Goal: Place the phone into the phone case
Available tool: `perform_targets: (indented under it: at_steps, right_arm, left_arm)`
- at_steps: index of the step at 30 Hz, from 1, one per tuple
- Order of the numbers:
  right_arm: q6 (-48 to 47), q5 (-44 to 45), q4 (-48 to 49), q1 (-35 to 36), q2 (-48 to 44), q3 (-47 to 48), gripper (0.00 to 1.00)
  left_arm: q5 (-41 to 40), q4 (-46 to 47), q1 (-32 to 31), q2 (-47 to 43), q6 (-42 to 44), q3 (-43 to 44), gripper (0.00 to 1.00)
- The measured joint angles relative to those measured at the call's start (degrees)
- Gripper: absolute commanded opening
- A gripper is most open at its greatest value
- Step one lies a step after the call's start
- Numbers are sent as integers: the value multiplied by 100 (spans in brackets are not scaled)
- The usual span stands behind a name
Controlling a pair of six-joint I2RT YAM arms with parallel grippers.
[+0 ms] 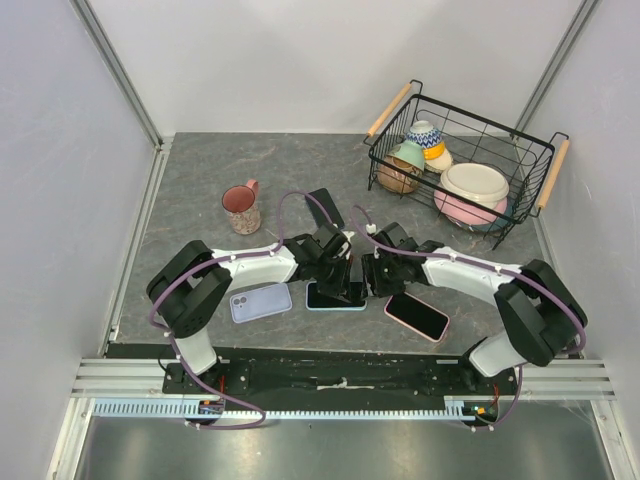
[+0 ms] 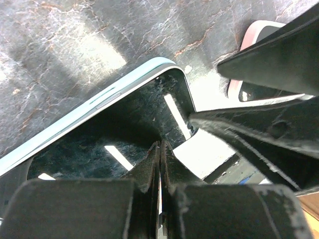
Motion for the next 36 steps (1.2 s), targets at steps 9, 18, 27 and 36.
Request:
perform_targets:
  at_steps: [9,18,27,36]
  right_arm:
    - [-146,238,-345,-83,-835,-4,56]
    - [-55,-909,481,-501,-968,-466,60]
    - [24,-1462,1036,-693,-321,-831,41]
    - [83,-1895,1419,-706,-35,-896,20]
  left_arm:
    - [22,-15,-15,7,-4,9,2]
    - [20,-17,-15,7,-4,9,2]
    - [39,-9,-13,7,-4,7,2]
    - [39,-11,-15,7,-2,7,2]
